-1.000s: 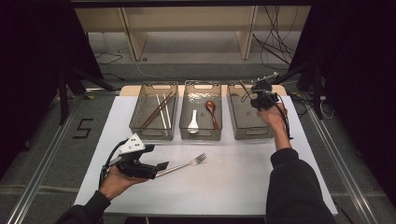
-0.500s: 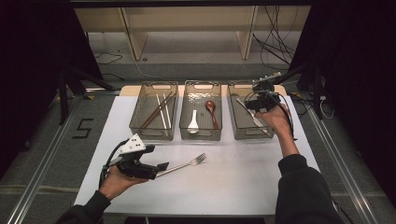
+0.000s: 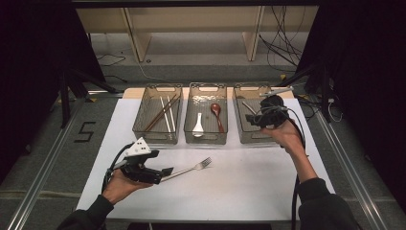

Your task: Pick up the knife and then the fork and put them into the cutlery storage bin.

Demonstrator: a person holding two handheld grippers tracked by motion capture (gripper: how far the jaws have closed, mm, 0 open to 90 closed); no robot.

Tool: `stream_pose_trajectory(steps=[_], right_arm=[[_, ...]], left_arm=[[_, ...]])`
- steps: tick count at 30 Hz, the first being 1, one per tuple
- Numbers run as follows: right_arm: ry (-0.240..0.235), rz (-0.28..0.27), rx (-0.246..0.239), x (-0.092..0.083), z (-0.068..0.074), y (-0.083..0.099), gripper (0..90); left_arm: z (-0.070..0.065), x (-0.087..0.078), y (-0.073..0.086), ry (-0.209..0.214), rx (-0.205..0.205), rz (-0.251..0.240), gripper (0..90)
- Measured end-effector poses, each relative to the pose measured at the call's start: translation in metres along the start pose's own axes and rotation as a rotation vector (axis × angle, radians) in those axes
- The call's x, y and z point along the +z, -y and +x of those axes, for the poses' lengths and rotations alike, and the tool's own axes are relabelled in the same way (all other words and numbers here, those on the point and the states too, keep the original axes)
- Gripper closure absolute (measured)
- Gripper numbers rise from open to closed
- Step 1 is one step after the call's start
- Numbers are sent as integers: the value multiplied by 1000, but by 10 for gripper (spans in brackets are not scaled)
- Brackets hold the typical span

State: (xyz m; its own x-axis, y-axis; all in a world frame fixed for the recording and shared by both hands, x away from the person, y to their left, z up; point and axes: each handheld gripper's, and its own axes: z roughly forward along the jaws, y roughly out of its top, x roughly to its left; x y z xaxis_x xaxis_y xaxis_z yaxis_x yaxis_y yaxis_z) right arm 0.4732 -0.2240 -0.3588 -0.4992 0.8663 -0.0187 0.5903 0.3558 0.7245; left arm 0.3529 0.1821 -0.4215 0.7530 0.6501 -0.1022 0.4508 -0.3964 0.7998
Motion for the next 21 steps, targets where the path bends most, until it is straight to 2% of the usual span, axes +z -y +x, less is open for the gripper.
stream_pose_trajectory(steps=[3, 5, 8, 12, 21], right_arm=[[-33, -13, -13, -7, 10, 9, 306], [-51, -23, -24, -12, 16, 15, 302], [-86, -29, -41, -18, 25, 25, 297], [-109, -38, -63, -22, 36, 37, 295], [-155, -55, -78, -25, 52, 53, 293]], left_arm=[[0, 4, -2, 0, 2, 29, 155], [0, 10, -3, -4, -3, 66, 157], [-1, 21, -3, -6, 19, 134, 165], [-3, 35, -4, -10, 45, 203, 186], [-2, 54, -5, -8, 65, 274, 248]])
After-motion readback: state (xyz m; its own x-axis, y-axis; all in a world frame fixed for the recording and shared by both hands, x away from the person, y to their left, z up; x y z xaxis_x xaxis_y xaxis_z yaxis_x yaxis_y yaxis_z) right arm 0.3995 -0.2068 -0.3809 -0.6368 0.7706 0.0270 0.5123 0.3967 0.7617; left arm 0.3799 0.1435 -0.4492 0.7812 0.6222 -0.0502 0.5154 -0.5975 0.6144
